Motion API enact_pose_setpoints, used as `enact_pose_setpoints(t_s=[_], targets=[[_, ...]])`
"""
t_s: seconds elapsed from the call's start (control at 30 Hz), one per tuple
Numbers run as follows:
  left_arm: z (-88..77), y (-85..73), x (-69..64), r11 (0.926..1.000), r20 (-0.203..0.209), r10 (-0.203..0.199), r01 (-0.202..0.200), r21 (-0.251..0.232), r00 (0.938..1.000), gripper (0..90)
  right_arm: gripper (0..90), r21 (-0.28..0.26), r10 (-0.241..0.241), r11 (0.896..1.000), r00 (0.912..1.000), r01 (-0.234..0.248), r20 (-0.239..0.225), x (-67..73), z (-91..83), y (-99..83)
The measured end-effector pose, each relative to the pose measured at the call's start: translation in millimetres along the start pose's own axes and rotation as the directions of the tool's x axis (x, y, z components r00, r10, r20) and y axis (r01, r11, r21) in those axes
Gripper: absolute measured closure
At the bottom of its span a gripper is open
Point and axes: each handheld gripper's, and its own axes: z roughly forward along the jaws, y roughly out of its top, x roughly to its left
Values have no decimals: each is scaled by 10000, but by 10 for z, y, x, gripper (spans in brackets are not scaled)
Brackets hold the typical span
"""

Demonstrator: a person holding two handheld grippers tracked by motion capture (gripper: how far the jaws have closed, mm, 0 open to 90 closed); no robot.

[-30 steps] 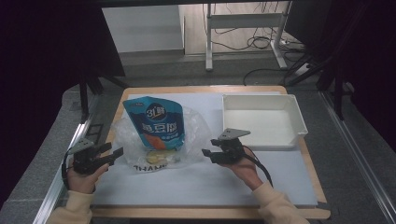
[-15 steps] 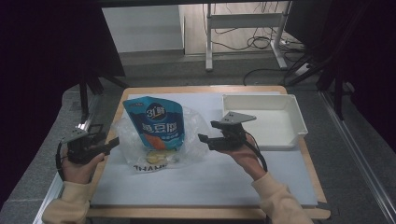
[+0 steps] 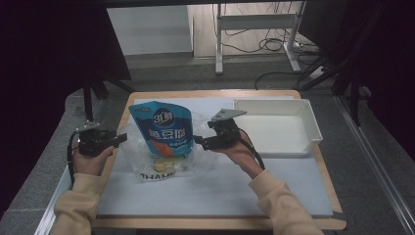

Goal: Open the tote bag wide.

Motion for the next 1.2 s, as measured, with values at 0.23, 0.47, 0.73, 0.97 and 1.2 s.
enact_pose_setpoints(t_s=[0.23, 0.47, 0.73, 0.97, 1.2], targets=[[58, -68, 22, 9997, 268, -31, 25, 240, 9996, 729, 228, 686, -79, 9976, 9996, 59, 283, -46, 158, -61], [114, -94, -3, 9986, 525, 88, -115, 512, 9986, 835, 356, 1272, -302, 9917, 9970, 210, 707, -62, 264, -111], [73, -104, 16, 9992, 568, 77, -100, 390, 9984, 859, 606, 1547, -304, 9879, 9936, 133, 1086, -124, 320, -172], [52, -102, 11, 9996, 603, 53, -69, 263, 9982, 864, 885, 1644, -258, 9864, 9935, 72, 1109, -174, 323, -192], [17, -96, 20, 9999, 550, 87, -91, 60, 9984, 873, 890, 1283, -270, 9917, 9931, 123, 1139, -194, 261, -163]])
